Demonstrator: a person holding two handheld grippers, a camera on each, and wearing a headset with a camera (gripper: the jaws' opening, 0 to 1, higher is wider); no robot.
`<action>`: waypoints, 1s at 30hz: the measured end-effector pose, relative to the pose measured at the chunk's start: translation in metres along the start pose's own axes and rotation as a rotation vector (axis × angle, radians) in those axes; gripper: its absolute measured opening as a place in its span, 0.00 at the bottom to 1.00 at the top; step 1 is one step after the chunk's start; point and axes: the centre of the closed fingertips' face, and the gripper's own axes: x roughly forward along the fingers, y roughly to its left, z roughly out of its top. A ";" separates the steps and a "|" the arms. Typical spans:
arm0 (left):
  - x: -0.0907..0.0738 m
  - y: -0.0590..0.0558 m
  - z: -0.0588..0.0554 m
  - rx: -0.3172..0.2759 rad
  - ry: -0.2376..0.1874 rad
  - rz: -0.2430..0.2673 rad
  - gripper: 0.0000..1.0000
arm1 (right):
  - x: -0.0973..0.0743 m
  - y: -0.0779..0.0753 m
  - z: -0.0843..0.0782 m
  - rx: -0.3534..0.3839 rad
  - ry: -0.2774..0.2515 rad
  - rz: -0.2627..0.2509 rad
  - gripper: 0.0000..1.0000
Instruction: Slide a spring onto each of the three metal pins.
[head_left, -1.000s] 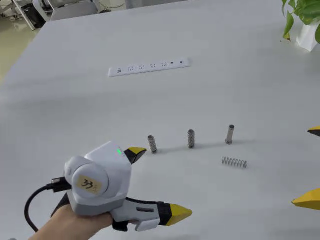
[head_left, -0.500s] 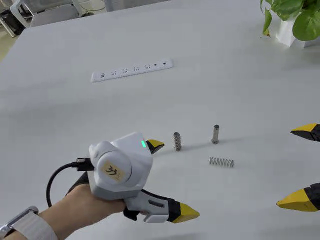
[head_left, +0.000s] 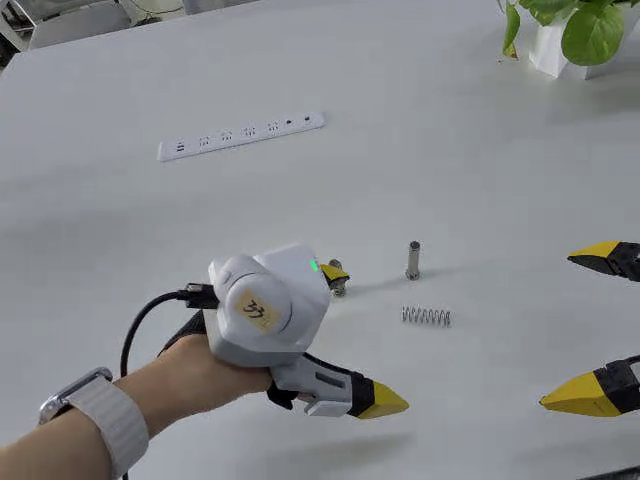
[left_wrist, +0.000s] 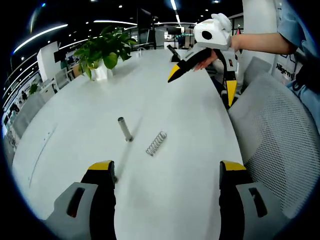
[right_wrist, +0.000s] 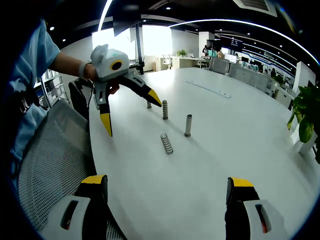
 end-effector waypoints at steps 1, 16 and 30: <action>0.003 0.000 0.002 -0.001 -0.006 -0.006 0.82 | 0.000 0.001 -0.001 0.004 -0.002 0.001 0.99; 0.043 0.006 0.013 -0.045 -0.024 -0.022 0.63 | 0.001 0.004 -0.016 0.059 -0.005 -0.002 0.97; 0.064 0.016 0.006 -0.064 -0.009 0.008 0.39 | -0.001 0.004 -0.020 0.090 -0.018 -0.007 0.96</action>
